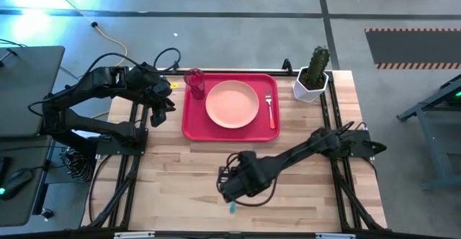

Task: Pick and place plate/cup/fork/spoon on tray
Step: Put the blue spoon on the red serving tray to the left of the orange fork

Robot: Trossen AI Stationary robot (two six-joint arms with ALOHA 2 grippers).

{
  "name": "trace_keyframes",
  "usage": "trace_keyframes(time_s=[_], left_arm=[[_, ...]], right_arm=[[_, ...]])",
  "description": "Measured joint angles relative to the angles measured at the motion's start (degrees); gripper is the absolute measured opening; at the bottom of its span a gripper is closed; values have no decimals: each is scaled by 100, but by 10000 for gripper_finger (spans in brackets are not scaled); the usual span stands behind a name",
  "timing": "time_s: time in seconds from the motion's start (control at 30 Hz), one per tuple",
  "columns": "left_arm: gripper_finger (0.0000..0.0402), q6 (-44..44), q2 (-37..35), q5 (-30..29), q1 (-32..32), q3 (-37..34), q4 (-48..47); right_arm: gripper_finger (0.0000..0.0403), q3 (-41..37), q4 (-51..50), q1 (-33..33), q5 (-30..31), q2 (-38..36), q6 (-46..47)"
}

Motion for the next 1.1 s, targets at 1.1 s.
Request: trace_keyframes(time_s=[1.1], left_arm=[[76, 133, 0, 2, 2, 2, -19]], right_arm=[[119, 2, 558, 7, -781, 1531, 294]])
